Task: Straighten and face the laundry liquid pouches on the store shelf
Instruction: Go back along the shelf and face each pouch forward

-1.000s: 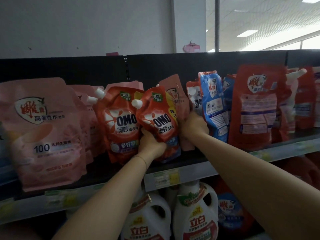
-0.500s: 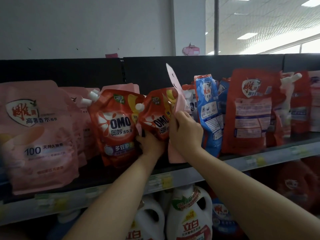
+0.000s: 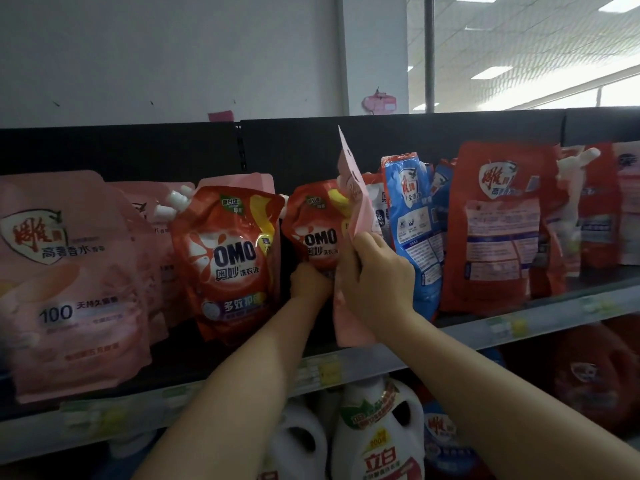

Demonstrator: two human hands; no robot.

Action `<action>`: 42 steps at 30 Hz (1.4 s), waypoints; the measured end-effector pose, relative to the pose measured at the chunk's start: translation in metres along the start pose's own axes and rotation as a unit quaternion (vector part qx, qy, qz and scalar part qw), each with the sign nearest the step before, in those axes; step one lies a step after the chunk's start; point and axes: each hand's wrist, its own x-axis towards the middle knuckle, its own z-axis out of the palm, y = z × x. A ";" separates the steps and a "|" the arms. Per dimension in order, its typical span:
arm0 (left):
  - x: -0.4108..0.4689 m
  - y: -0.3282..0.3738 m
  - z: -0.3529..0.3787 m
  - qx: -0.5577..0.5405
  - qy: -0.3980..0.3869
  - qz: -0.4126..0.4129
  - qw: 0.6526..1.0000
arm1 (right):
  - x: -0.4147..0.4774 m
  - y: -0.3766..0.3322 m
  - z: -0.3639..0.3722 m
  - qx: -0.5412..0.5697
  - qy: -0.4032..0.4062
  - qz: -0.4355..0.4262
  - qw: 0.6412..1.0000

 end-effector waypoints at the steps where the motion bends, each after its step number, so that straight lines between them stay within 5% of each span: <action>1: -0.002 -0.002 -0.006 0.032 -0.002 0.020 0.999 | 0.000 0.000 -0.001 0.000 -0.004 0.002 1.000; 5: -0.026 -0.017 -0.045 0.078 0.090 0.212 0.970 | -0.003 -0.005 0.004 0.011 -0.021 0.018 1.000; 7: -0.042 -0.029 -0.067 0.109 0.191 0.334 0.917 | -0.004 -0.012 0.006 0.024 -0.032 0.020 0.999; 9: -0.051 -0.045 -0.089 0.196 0.295 0.368 0.860 | -0.005 -0.017 0.008 0.037 -0.042 0.022 0.998; 13: -0.054 -0.082 -0.130 0.118 0.327 0.172 0.922 | -0.009 -0.024 0.010 0.040 -0.049 0.003 0.998; 17: -0.064 -0.098 -0.144 0.102 0.267 0.196 0.938 | -0.007 -0.032 0.009 0.049 -0.054 0.005 0.997; 23: -0.068 -0.102 -0.135 -0.051 0.137 0.116 0.982 | -0.003 -0.046 0.000 0.082 -0.046 0.017 0.995; 28: -0.055 -0.104 -0.136 -0.079 0.153 0.035 0.984 | -0.003 -0.056 -0.008 0.106 -0.021 0.002 0.994; 33: -0.043 -0.094 -0.135 -0.217 0.102 -0.089 0.967 | 0.002 -0.066 -0.019 0.141 0.004 0.004 0.990; 42: -0.054 -0.071 -0.116 -0.284 0.036 -0.016 0.958 | -0.003 -0.064 -0.035 0.141 0.029 -0.015 0.989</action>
